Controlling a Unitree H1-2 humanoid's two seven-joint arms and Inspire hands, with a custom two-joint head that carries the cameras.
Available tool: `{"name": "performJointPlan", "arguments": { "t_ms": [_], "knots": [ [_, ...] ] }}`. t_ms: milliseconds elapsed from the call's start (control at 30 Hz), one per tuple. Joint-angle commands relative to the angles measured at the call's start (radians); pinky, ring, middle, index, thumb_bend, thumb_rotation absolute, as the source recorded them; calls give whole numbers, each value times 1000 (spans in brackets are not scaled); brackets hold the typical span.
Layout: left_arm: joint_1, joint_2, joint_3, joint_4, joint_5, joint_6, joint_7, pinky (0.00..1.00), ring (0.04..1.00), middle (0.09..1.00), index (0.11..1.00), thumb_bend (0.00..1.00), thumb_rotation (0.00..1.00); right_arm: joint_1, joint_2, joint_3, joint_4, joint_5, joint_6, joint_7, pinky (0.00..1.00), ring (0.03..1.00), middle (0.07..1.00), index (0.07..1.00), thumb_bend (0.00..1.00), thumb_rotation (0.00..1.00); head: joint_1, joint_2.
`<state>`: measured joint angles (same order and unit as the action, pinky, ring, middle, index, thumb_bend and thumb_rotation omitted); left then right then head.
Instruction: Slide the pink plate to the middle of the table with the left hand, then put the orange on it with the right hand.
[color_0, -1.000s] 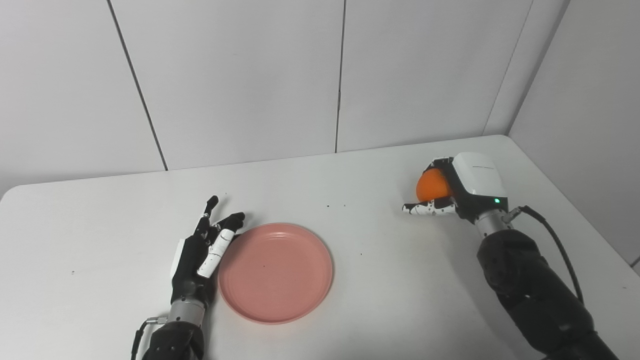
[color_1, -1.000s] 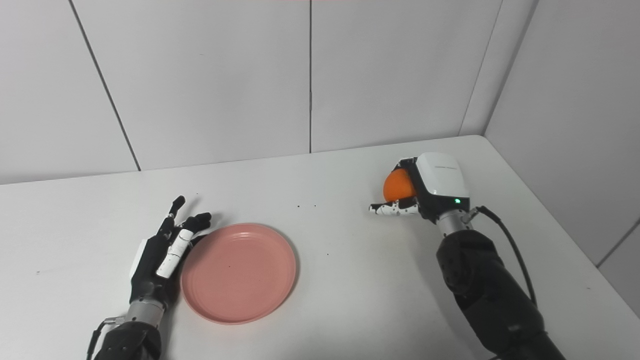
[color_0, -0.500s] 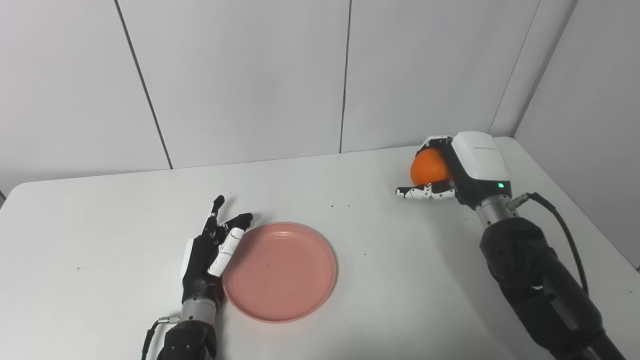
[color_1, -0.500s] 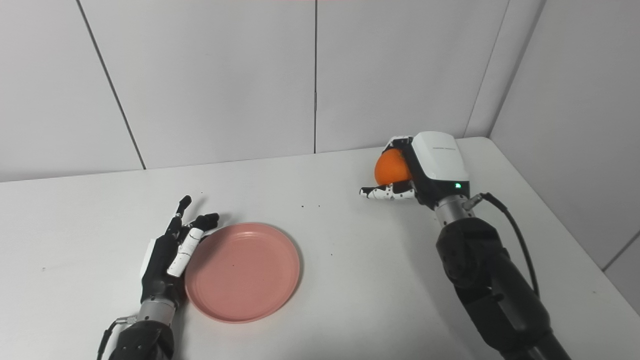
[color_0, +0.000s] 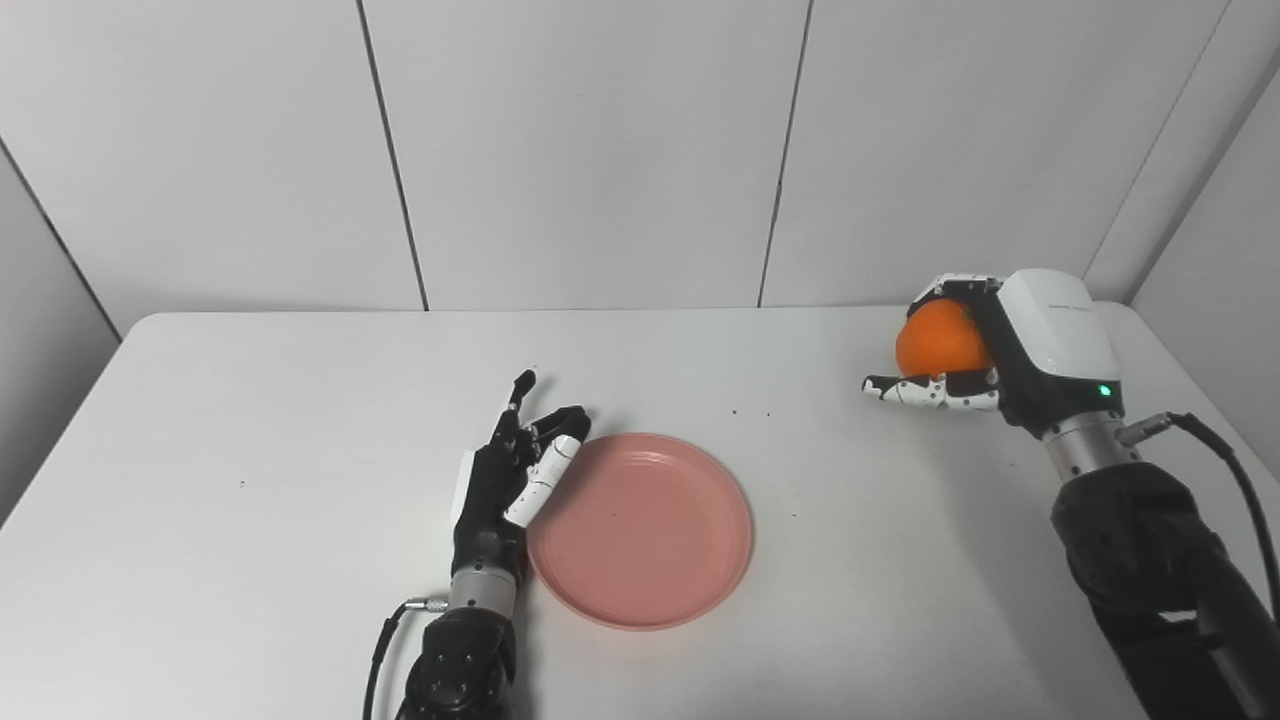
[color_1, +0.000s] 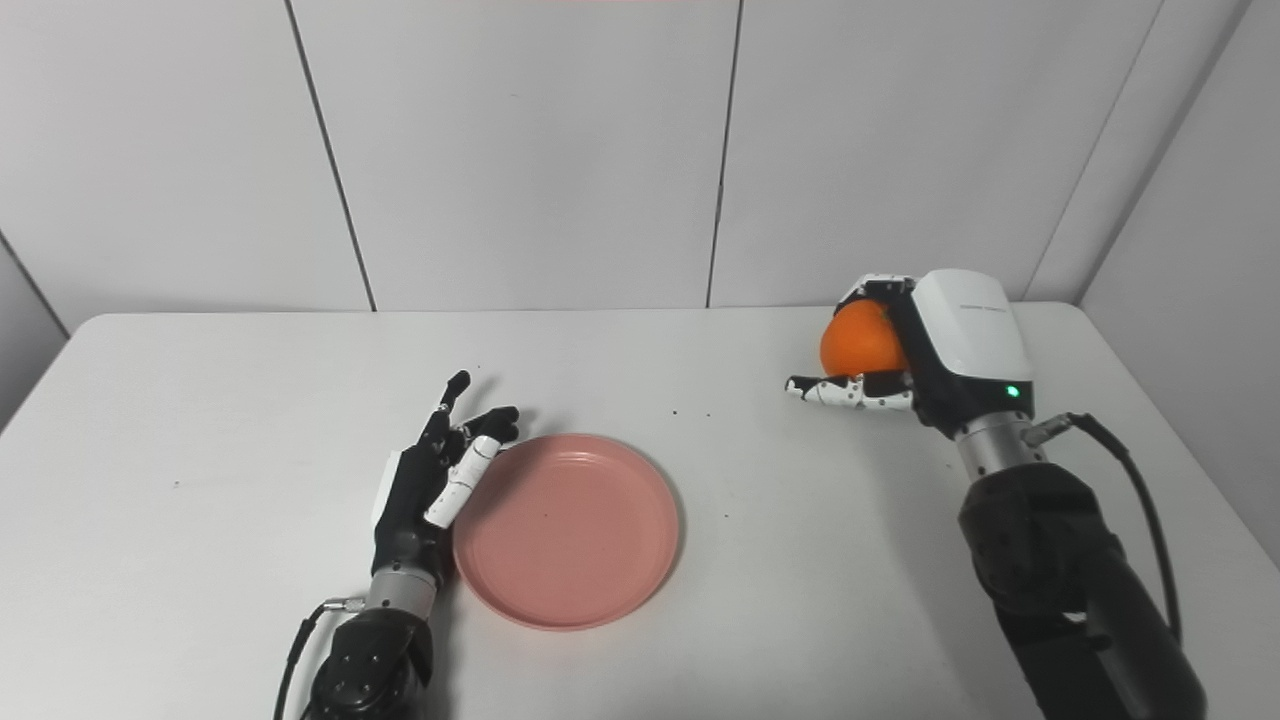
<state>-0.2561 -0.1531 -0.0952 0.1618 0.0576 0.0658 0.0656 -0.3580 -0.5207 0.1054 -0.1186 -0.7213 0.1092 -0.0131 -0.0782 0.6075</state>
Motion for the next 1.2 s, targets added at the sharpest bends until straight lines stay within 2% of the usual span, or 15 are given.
{"name": "performJointPlan", "arguments": {
  "t_ms": [0, 167, 433, 600, 767, 1167],
  "knots": [
    [-4, -37, -27, 12, 1, -2, -10, 675, 741, 725, 921, 1000, 675, -43, -12, -13, -43, 0, -45, -12, 115, 157, 215, 246, 571, 323, 2, -3],
    [-1, -38, -29, 15, 3, -18, -14, 671, 745, 697, 924, 1000, 759, -47, 3, 6, -77, -14, -51, 2, 92, 136, 199, 248, 583, 323, 9, -3],
    [-5, -30, -36, 28, 24, -45, -8, 652, 744, 710, 902, 998, 960, -54, 46, 37, -133, -42, -39, 42, 101, 147, 216, 257, 581, 349, 4, -4],
    [-6, -31, -30, 34, 26, -52, -5, 650, 749, 707, 893, 1000, 989, -60, 79, 62, -156, -67, -45, 61, 100, 146, 216, 253, 582, 339, 2, -5],
    [-7, -29, -28, 37, 24, -55, -7, 653, 756, 703, 891, 1000, 996, -62, 104, 81, -167, -85, -52, 77, 104, 152, 222, 263, 583, 377, -2, -4],
    [-8, -28, -28, 31, 22, -49, -9, 666, 768, 706, 898, 1000, 1000, -72, 143, 142, -163, -79, -75, 116, 111, 166, 239, 281, 587, 323, -2, -2]
  ]
}}
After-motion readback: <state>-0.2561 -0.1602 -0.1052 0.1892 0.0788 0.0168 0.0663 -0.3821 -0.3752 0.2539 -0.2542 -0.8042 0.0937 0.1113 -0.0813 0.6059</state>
